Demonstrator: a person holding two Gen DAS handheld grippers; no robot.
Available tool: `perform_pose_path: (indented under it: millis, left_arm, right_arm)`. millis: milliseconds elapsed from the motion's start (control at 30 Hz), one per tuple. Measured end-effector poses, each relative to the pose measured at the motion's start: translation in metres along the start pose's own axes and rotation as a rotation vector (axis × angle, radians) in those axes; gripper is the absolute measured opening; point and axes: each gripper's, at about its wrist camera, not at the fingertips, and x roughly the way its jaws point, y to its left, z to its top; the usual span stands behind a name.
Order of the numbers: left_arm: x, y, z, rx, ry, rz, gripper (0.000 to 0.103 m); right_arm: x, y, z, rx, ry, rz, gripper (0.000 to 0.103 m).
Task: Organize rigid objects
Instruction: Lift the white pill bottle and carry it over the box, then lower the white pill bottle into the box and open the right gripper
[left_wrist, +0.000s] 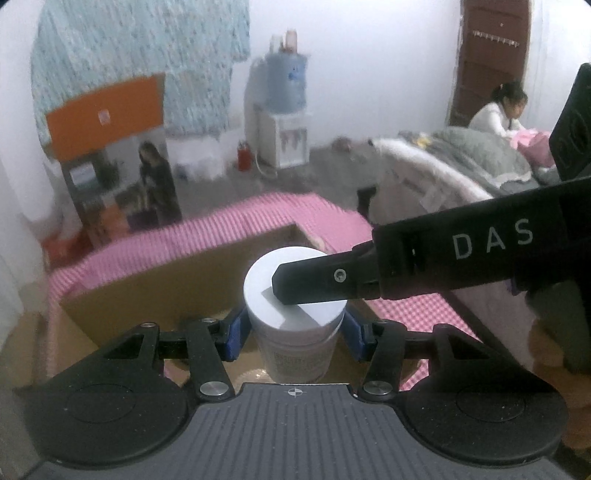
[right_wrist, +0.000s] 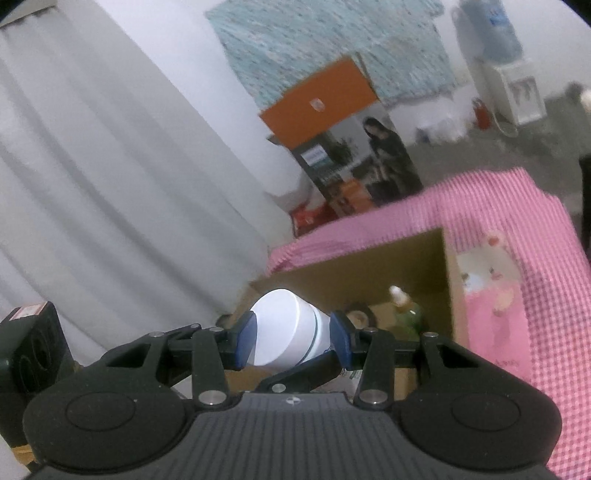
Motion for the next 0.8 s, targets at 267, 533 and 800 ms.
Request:
perform_pose_path:
  millis: [267,533,800]
  left_arm:
    - [0.034,0.001,-0.008,-0.026,0.091,-0.037,0.053]
    - [0.053,-0.003,-0.010,-0.040,0.151,-0.062,0.053]
    - [0.066,-0.006,-0.013,-0.030,0.183,-0.076,0.057]
  right_arm:
    - [0.023,-0.038,-0.005,0.040,0.059,-0.036,0.048]
    - [0.039,-0.050,-0.005,0.015,0.092,-0.089,0.048]
    - [0.041,-0.055,-0.005,-0.014,0.088,-0.123,0.055]
